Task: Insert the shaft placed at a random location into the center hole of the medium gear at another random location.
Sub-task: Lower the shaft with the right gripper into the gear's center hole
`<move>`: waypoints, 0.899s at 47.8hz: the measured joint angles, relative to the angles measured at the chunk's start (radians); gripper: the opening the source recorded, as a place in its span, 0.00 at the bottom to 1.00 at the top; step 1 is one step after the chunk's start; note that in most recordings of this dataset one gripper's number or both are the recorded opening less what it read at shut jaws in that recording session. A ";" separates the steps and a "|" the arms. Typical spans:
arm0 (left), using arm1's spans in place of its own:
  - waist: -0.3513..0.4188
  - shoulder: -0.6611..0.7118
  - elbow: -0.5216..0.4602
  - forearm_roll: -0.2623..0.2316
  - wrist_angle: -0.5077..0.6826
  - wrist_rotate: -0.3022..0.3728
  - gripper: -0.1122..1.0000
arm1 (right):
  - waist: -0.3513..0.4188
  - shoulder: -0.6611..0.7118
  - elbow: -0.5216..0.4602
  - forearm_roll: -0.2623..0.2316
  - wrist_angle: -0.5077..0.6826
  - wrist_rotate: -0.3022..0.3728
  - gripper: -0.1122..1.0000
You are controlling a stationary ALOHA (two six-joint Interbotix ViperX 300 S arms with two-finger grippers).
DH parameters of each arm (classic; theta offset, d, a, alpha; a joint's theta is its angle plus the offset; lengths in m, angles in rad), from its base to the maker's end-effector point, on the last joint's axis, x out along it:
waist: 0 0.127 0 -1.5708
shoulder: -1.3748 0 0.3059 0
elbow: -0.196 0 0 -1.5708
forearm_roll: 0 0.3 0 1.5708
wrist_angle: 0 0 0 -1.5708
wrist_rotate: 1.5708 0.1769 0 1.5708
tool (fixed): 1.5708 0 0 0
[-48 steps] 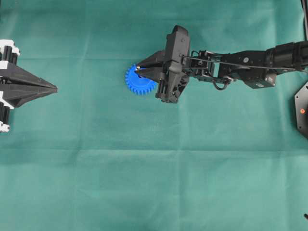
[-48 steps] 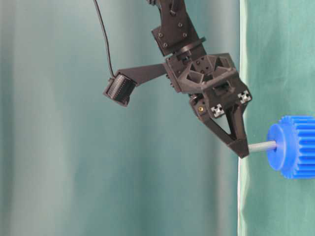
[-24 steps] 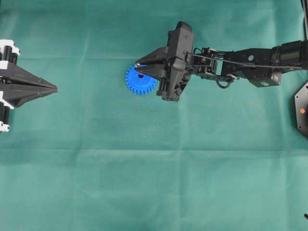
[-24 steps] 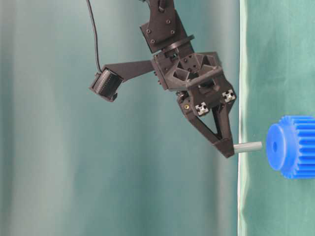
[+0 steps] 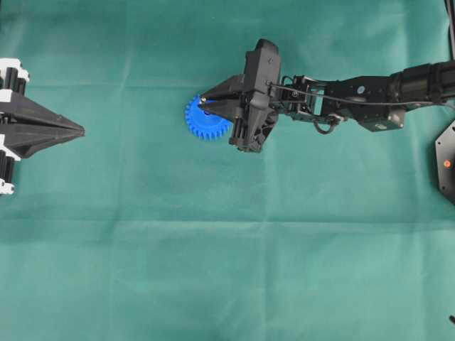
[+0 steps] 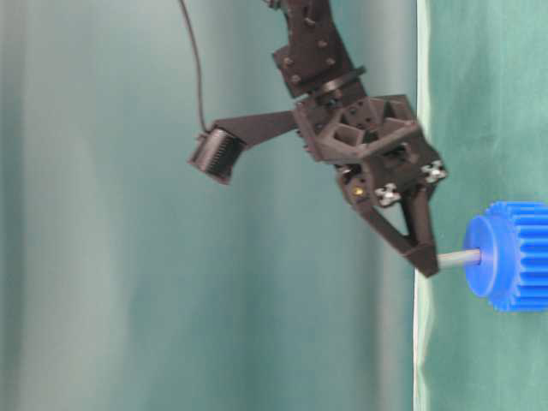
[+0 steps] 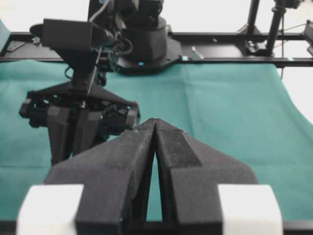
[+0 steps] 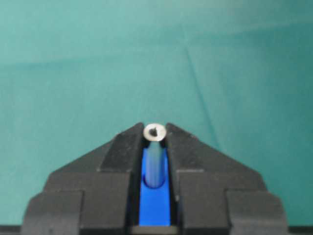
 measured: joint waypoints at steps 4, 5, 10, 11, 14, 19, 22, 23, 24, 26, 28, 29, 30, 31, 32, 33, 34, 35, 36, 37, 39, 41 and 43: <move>-0.002 -0.002 0.000 0.002 0.002 0.002 0.10 | 0.002 0.014 0.000 0.003 -0.006 0.000 0.22; -0.002 0.000 0.000 0.002 0.002 0.002 0.10 | 0.002 0.015 0.000 0.003 -0.008 0.000 0.22; 0.000 0.000 0.000 0.000 0.002 0.000 0.10 | 0.000 0.023 0.000 0.009 -0.009 0.000 0.22; -0.002 -0.002 0.000 0.002 0.002 0.002 0.10 | 0.000 0.025 0.002 0.011 -0.009 0.000 0.22; 0.000 -0.002 0.000 0.000 0.002 0.000 0.10 | 0.002 0.028 0.002 0.014 -0.009 0.000 0.22; -0.002 0.000 0.002 0.000 0.002 0.002 0.10 | 0.003 0.038 0.002 0.020 -0.009 0.000 0.22; -0.002 -0.002 0.000 0.000 0.002 0.002 0.10 | 0.006 0.046 0.002 0.023 -0.009 0.000 0.22; -0.002 -0.002 0.000 0.002 0.002 0.002 0.10 | 0.006 0.049 0.002 0.023 -0.009 0.000 0.22; 0.000 -0.002 0.000 0.000 0.002 0.002 0.10 | 0.006 0.051 0.002 0.023 -0.009 0.000 0.22; 0.000 -0.002 0.000 0.000 0.002 0.002 0.10 | 0.008 0.054 0.002 0.025 -0.009 0.000 0.22; -0.002 -0.002 0.000 0.000 0.002 0.002 0.10 | 0.008 0.054 0.002 0.025 -0.009 0.000 0.22; -0.002 -0.002 0.000 0.000 0.002 0.000 0.10 | 0.008 0.054 0.002 0.025 -0.009 0.000 0.22; -0.002 0.000 0.000 0.000 0.002 0.002 0.10 | 0.008 0.055 0.003 0.026 -0.009 0.000 0.22; -0.002 0.000 0.000 0.000 0.002 0.002 0.10 | 0.008 0.055 0.003 0.026 -0.009 0.000 0.22; -0.002 -0.002 0.000 0.000 0.002 0.002 0.10 | 0.008 0.054 0.003 0.026 -0.009 0.000 0.22; -0.002 0.000 0.000 0.002 0.002 0.002 0.10 | 0.008 0.054 0.005 0.026 -0.008 0.000 0.22; -0.002 0.000 0.000 0.000 0.002 0.002 0.10 | 0.008 0.055 0.005 0.026 -0.008 0.000 0.22; -0.002 -0.002 0.000 0.000 0.002 0.002 0.10 | 0.008 0.054 0.003 0.026 -0.008 0.000 0.22; -0.002 0.000 0.000 0.000 0.002 0.002 0.10 | 0.008 0.054 0.005 0.026 -0.008 0.000 0.22; -0.002 0.000 0.000 0.000 0.002 0.002 0.10 | 0.008 0.055 0.005 0.026 -0.008 0.000 0.22; -0.002 -0.002 0.000 0.000 0.002 0.002 0.10 | 0.008 0.054 0.005 0.026 -0.008 0.000 0.22; -0.002 0.000 0.000 0.000 0.002 0.002 0.10 | 0.009 0.054 0.005 0.026 -0.009 0.000 0.22; 0.000 0.000 0.000 0.002 0.002 0.002 0.10 | 0.008 0.054 0.005 0.026 -0.008 0.000 0.22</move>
